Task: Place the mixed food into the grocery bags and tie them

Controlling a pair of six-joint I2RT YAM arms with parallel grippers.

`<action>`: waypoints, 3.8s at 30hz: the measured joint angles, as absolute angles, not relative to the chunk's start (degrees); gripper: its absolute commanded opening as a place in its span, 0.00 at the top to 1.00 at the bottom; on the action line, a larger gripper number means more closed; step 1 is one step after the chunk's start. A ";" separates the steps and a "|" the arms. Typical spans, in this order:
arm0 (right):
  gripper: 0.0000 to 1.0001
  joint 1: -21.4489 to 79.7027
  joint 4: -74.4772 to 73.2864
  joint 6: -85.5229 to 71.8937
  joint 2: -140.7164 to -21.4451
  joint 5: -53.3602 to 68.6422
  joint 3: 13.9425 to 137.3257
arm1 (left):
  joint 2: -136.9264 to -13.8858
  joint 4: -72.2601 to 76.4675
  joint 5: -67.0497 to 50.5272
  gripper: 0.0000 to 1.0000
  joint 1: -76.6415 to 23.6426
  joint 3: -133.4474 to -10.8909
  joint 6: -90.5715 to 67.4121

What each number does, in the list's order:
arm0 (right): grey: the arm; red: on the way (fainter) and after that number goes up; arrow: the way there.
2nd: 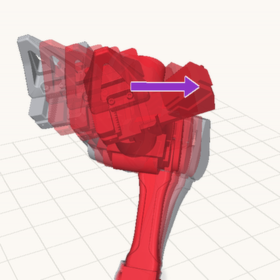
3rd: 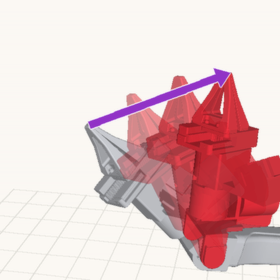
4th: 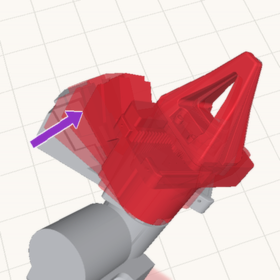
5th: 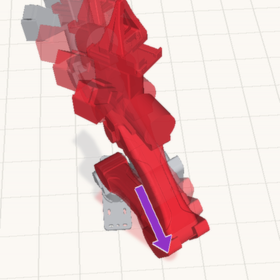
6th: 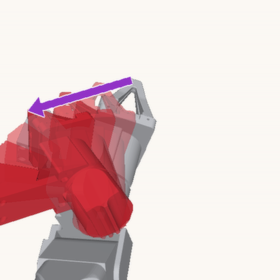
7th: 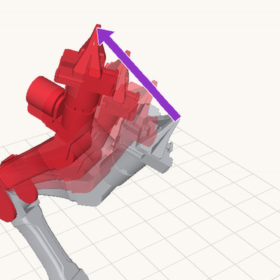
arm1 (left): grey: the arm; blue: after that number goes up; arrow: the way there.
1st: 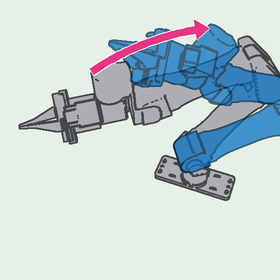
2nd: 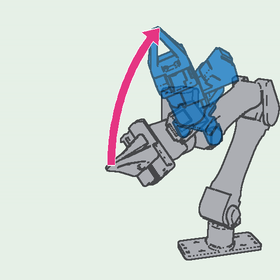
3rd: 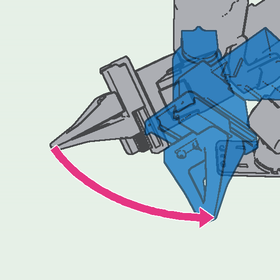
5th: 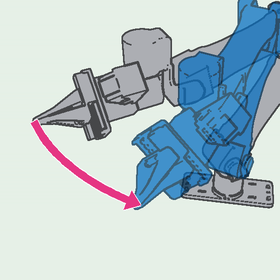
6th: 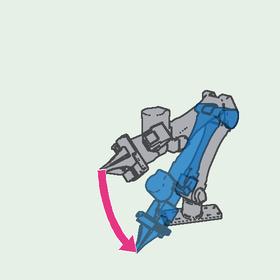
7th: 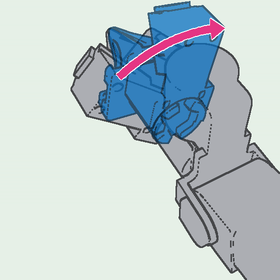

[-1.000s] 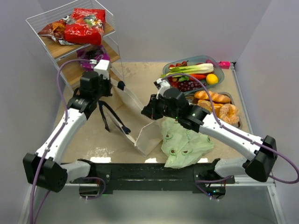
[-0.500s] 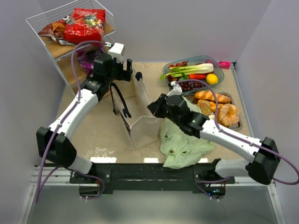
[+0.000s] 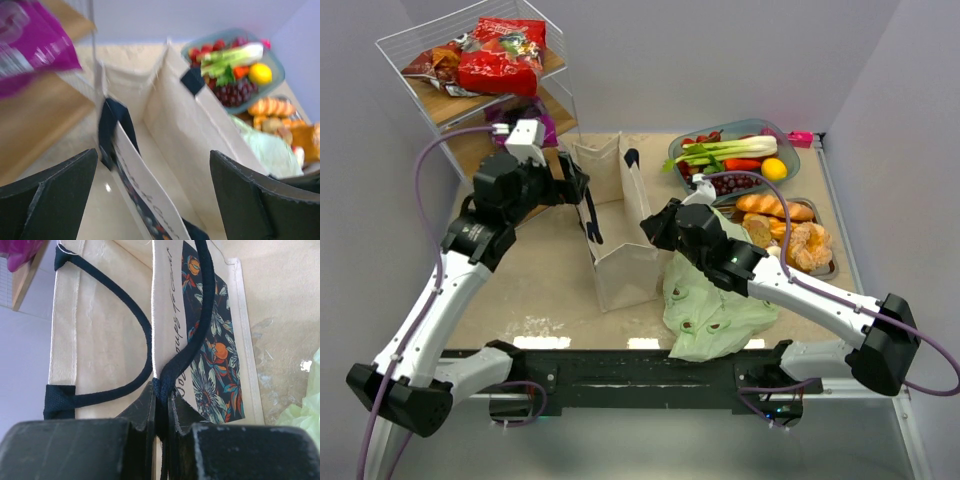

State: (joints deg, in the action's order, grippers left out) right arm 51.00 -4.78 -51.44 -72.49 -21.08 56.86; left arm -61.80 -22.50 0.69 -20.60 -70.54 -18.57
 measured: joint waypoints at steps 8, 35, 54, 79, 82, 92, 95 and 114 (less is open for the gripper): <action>1.00 51.00 -4.73 -51.27 -72.49 -21.08 56.60 | -67.16 -23.38 -6.72 0.05 -20.58 -60.99 -23.00; 0.37 50.94 -34.98 -24.95 -99.46 -28.08 95.11 | -67.31 -22.90 -8.03 0.68 -20.32 -58.33 -18.41; 1.00 43.88 -45.67 -25.36 -89.45 -33.19 88.86 | -62.85 -34.06 -3.22 0.90 -12.34 -58.81 -11.88; 0.05 42.70 -42.04 -25.02 -78.17 -16.60 83.20 | -66.24 -31.64 5.34 0.07 -5.28 -82.19 -6.28; 0.03 42.70 -41.98 -24.84 -77.54 -15.62 83.22 | -69.38 -31.62 3.29 0.07 -3.68 -82.17 -5.93; 0.03 42.70 -41.71 -24.43 -77.34 -13.32 83.22 | -70.85 -26.44 -1.34 0.16 -1.54 -79.44 -5.32; 0.03 42.70 -41.41 -24.38 -77.34 -12.43 83.22 | -71.44 -24.29 -1.32 0.18 -1.39 -77.87 -5.34; 0.03 42.70 -40.25 -24.36 -77.28 -10.46 83.22 | -76.99 -14.76 0.23 0.19 -0.91 -74.02 -10.33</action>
State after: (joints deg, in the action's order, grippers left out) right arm 42.70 -40.25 -24.36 -77.28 -10.46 83.22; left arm -76.99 -14.76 0.23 -0.91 -74.02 -10.33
